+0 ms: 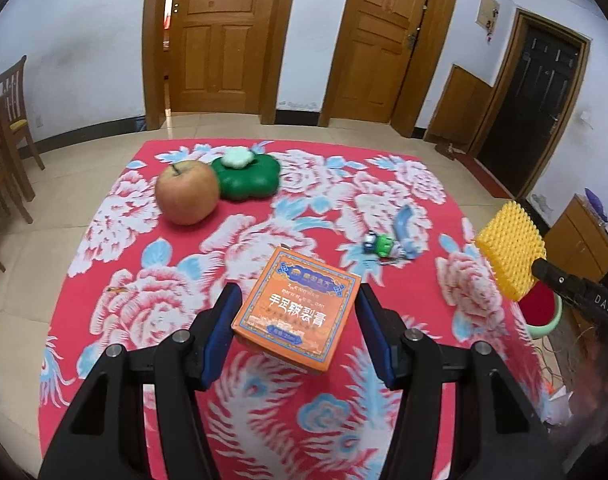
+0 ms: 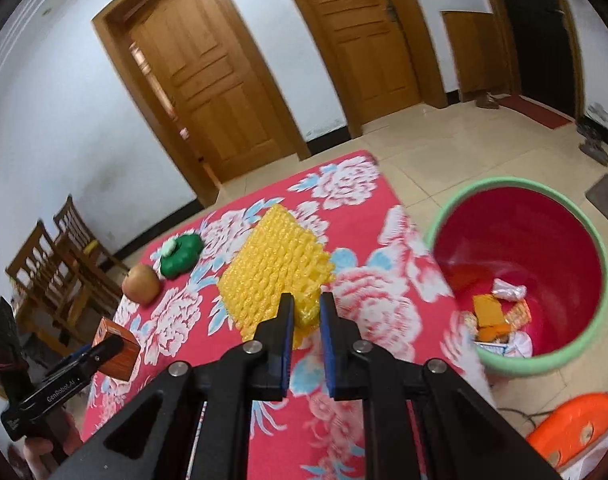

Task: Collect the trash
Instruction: 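Carry the orange box and foam net over the bucket and open both tools, then withdraw both open tools from the bucket back toward the table, then grasp the small green-and-blue toy figure with the left tool, then grasp the blue curved plastic piece with the right tool while the left tool holds the figure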

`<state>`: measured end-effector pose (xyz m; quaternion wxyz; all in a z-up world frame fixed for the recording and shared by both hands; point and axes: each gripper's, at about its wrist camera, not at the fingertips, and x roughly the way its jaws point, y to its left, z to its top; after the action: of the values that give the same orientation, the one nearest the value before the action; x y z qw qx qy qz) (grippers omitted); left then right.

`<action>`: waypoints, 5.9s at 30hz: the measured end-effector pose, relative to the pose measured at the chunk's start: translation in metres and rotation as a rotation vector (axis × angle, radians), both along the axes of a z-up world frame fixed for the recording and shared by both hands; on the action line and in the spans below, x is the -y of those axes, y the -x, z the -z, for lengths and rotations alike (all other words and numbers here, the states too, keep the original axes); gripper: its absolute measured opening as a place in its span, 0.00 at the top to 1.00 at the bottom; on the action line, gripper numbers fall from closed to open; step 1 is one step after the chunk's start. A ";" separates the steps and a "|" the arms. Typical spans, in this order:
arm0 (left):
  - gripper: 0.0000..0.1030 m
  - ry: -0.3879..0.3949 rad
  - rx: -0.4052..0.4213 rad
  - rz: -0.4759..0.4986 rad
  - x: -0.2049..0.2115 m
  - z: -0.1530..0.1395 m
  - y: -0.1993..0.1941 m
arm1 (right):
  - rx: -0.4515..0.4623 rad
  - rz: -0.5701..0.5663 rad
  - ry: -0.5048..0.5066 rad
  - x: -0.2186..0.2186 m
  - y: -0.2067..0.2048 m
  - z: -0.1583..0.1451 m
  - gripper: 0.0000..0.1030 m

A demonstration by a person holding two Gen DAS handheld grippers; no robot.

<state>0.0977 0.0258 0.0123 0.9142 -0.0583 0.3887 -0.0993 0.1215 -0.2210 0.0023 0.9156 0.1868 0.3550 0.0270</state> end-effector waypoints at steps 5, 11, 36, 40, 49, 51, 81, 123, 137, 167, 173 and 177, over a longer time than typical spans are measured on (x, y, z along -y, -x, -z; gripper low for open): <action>0.43 0.007 0.000 0.037 0.018 -0.004 0.004 | 0.031 0.093 -0.035 0.031 0.026 -0.004 0.86; 0.43 0.012 -0.015 0.084 0.043 -0.004 0.005 | 0.041 0.197 -0.062 0.066 0.046 -0.001 0.86; 0.43 -0.039 -0.030 0.360 0.172 -0.016 0.000 | -0.046 0.472 -0.097 0.174 0.058 0.044 0.69; 0.43 -0.041 -0.033 0.413 0.201 -0.015 -0.006 | -0.034 0.491 -0.122 0.185 0.067 0.044 0.68; 0.43 -0.059 -0.078 0.524 0.268 0.006 -0.021 | 0.048 0.559 -0.119 0.190 0.100 0.032 0.42; 0.43 -0.080 -0.086 0.556 0.283 0.012 -0.023 | 0.057 0.584 -0.113 0.193 0.107 0.032 0.39; 0.31 -0.098 -0.056 0.487 0.311 0.016 -0.035 | 0.069 0.610 -0.184 0.210 0.130 0.046 0.14; 0.45 -0.165 -0.090 0.164 0.113 0.050 -0.107 | -0.026 0.478 -0.075 0.153 0.093 0.037 0.13; 0.59 0.009 -0.156 0.211 0.105 0.065 -0.118 | -0.037 0.456 -0.045 0.143 0.090 0.033 0.13; 0.59 0.008 -0.026 -0.170 -0.042 0.016 -0.055 | 0.037 0.089 0.069 0.003 0.045 -0.053 0.15; 0.59 0.027 -0.014 -0.181 -0.053 0.026 -0.061 | -0.005 0.018 0.094 -0.034 0.008 -0.044 0.22; 0.59 0.034 -0.011 -0.183 -0.056 0.032 -0.063 | -0.053 -0.022 0.112 -0.055 -0.024 -0.027 0.30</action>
<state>0.1607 0.0820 -0.0200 0.9162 -0.1095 0.3848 -0.0217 0.1457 -0.1662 0.0288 0.9146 0.1319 0.3822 0.0123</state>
